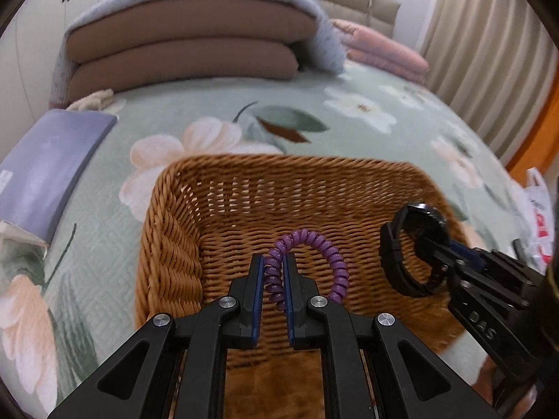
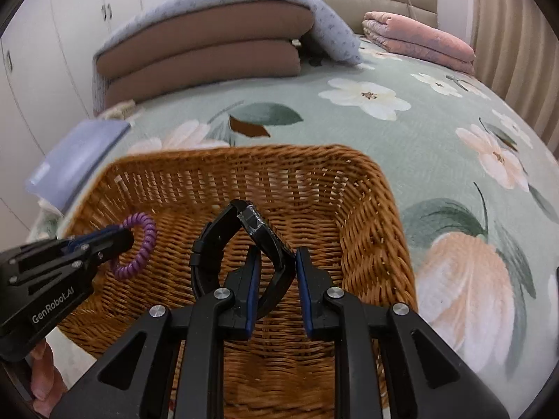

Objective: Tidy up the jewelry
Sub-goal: 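Drop the purple hair tie into the basket with the left tool while the right tool drops the watch, then grasp the cream coil hair tie with the left tool while the right tool grasps a clear bead bracelet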

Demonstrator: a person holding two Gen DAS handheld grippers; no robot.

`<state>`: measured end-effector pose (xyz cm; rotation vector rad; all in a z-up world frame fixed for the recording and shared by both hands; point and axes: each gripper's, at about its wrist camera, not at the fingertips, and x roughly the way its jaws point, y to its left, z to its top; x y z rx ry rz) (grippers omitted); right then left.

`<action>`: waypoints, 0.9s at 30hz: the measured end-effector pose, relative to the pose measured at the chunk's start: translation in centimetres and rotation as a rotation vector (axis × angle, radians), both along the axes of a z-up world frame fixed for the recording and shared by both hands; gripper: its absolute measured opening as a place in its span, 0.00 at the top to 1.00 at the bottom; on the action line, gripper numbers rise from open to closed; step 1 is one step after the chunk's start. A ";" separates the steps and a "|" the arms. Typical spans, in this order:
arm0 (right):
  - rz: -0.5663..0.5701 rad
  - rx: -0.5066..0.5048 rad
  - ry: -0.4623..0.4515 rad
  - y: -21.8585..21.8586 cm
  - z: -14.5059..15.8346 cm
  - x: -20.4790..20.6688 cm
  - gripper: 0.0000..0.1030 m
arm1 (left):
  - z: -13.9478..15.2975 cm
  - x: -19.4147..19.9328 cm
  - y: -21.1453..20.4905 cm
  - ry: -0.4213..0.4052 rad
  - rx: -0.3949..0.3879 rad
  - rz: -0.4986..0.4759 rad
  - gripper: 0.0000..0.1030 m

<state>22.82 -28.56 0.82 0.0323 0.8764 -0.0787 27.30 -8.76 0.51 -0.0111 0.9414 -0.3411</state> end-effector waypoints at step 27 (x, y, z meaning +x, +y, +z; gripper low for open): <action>0.058 0.077 -0.277 2.6 5.2 -18.7 0.54 | 4.7 -15.6 6.0 -0.202 -0.236 -0.027 0.32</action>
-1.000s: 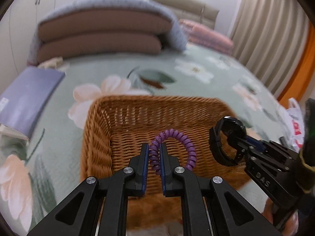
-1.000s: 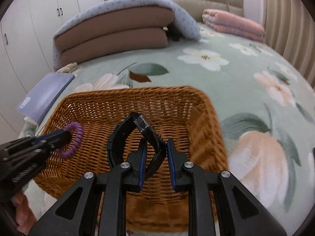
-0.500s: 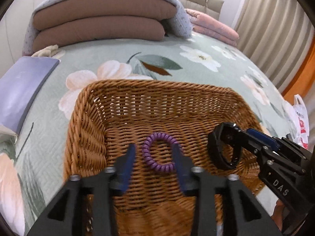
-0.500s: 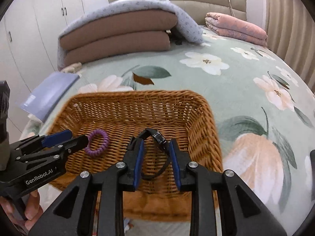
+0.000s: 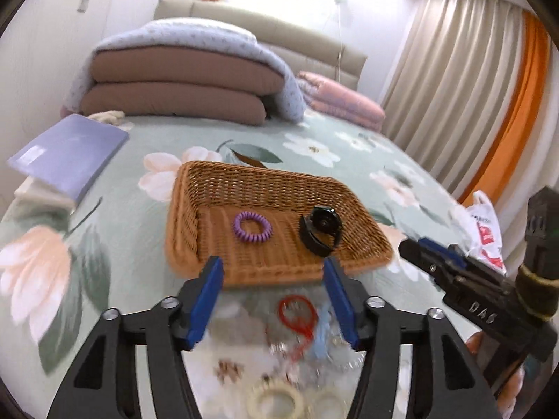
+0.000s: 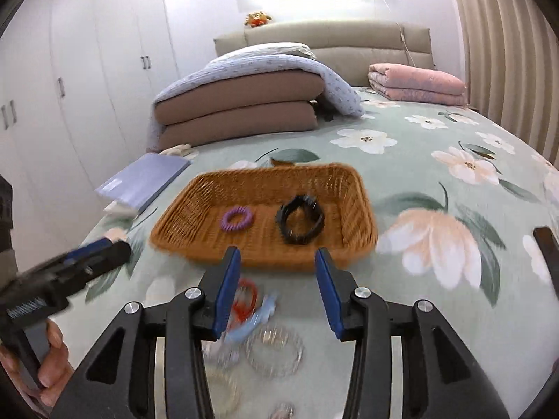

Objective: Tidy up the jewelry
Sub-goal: 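Grasp the cream coil hair tie with the left tool while the right tool grasps a clear bead bracelet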

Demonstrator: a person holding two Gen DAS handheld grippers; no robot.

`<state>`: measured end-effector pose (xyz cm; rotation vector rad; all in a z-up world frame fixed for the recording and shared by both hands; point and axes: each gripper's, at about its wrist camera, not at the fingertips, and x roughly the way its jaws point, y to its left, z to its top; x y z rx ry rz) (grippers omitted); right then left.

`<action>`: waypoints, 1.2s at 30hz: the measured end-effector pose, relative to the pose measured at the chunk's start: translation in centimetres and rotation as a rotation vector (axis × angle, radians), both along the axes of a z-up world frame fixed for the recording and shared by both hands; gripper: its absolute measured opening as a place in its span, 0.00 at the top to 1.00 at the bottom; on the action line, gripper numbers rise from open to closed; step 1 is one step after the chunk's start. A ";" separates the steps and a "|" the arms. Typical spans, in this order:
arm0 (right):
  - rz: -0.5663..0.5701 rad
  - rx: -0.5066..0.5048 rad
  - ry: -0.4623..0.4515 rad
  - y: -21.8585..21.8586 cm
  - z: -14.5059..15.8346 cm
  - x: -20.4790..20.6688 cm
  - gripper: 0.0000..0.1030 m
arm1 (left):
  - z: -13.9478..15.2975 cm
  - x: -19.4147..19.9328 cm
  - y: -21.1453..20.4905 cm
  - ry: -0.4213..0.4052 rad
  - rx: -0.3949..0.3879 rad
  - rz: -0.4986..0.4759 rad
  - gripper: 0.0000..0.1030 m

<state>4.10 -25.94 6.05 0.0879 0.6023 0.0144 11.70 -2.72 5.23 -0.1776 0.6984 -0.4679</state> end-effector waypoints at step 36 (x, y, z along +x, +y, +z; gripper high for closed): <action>0.111 -0.029 0.205 4.5 -11.2 -4.7 0.63 | -10.3 -6.8 1.2 0.216 0.092 0.138 0.47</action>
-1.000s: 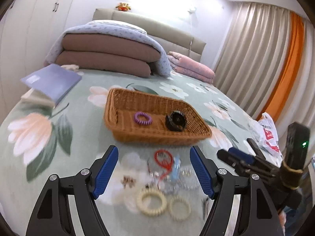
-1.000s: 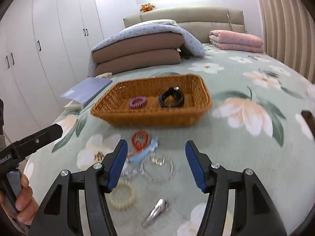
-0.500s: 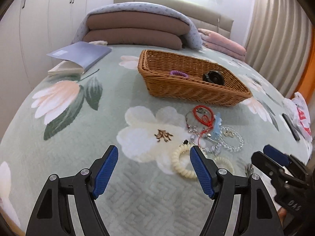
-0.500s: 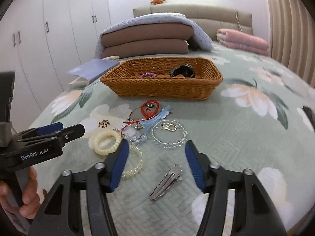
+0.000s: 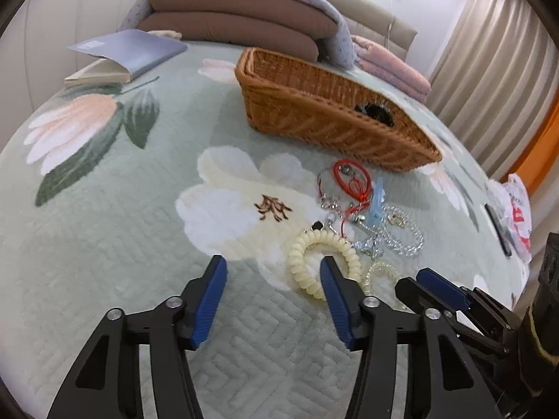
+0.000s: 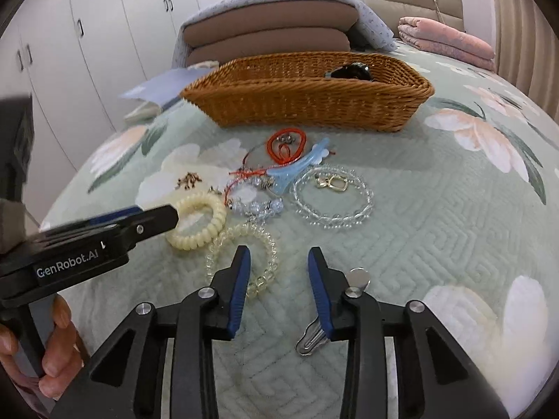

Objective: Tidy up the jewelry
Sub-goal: 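Grasp the cream coil hair tie with the left tool while the right tool grasps a clear bead bracelet, then release the cream hair tie into the basket with the left tool while the right tool releases the bracelet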

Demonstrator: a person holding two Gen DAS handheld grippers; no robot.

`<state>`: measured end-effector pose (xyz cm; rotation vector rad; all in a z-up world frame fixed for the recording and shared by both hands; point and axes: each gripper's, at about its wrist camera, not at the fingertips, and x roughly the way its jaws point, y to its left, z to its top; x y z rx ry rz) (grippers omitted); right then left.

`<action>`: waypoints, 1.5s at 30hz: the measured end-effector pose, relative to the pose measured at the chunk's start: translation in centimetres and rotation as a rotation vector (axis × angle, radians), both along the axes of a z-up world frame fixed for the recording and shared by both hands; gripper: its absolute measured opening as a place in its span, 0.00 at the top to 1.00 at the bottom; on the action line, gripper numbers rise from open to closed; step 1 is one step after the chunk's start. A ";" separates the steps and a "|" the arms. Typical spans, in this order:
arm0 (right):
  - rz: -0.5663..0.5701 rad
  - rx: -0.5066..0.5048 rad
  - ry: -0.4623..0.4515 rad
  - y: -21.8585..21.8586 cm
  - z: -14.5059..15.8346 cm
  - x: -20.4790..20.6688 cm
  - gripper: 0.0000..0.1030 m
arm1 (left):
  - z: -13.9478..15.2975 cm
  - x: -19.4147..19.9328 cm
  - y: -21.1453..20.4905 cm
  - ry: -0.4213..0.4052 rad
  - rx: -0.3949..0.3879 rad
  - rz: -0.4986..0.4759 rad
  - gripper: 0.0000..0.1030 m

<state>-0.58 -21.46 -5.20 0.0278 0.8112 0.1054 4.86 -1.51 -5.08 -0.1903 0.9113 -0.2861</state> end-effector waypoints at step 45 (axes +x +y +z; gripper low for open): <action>-0.094 -0.004 -0.301 -4.5 12.9 5.9 0.89 | 10.6 3.6 -0.6 -0.291 -0.050 -0.013 0.89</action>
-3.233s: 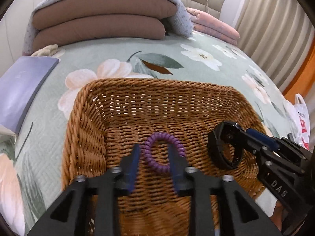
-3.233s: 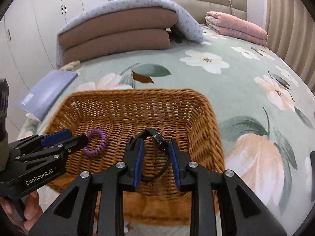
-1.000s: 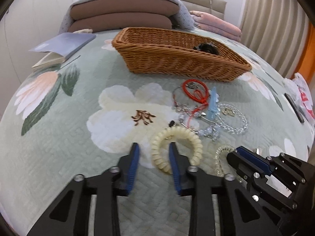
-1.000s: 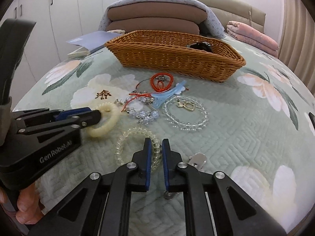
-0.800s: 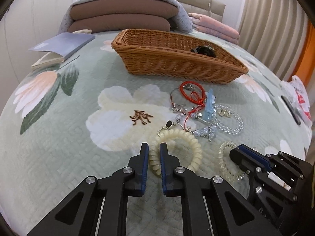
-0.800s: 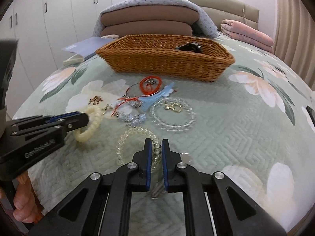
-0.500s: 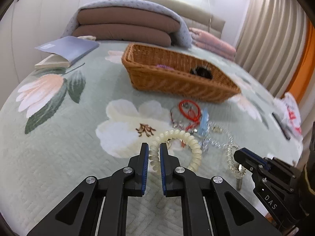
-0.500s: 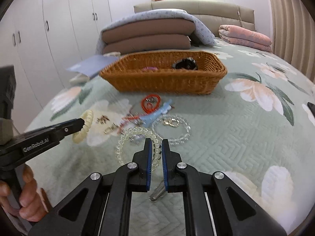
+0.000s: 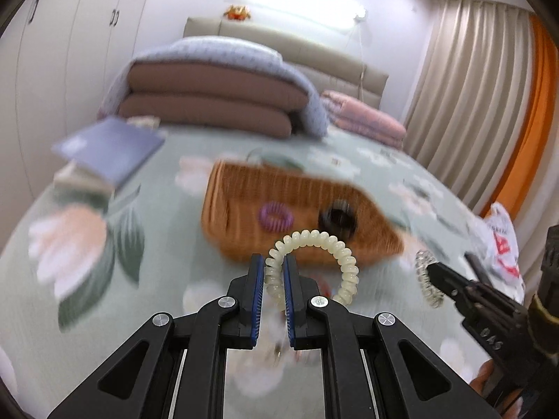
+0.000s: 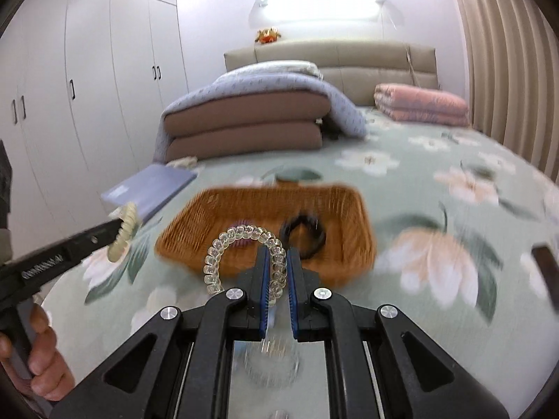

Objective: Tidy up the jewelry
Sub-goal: 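Release the cream hair tie into the basket with the left tool while the right tool releases the bracelet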

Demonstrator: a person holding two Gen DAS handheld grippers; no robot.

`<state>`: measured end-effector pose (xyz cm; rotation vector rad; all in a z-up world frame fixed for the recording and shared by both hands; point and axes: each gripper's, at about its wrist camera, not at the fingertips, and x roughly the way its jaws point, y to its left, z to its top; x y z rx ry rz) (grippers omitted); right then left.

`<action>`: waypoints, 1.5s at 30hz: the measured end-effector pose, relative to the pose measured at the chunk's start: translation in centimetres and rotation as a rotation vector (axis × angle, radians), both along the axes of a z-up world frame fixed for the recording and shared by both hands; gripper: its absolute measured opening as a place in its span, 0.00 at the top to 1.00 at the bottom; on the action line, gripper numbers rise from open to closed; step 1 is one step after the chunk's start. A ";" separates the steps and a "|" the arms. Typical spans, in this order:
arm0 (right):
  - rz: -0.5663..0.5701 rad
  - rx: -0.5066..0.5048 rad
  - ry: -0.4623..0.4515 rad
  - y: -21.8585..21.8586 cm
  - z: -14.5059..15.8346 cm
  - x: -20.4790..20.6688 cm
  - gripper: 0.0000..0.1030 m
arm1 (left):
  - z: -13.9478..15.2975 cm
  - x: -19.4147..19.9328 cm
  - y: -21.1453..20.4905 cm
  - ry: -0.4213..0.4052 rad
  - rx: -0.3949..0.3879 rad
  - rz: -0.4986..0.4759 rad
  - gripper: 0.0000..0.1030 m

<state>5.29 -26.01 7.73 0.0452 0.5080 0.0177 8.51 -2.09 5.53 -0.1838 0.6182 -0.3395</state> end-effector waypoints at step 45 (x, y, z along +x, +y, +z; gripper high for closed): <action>0.069 -0.037 0.301 0.5 -3.1 14.7 0.66 | -4.4 14.6 -3.4 0.135 0.096 -0.019 0.47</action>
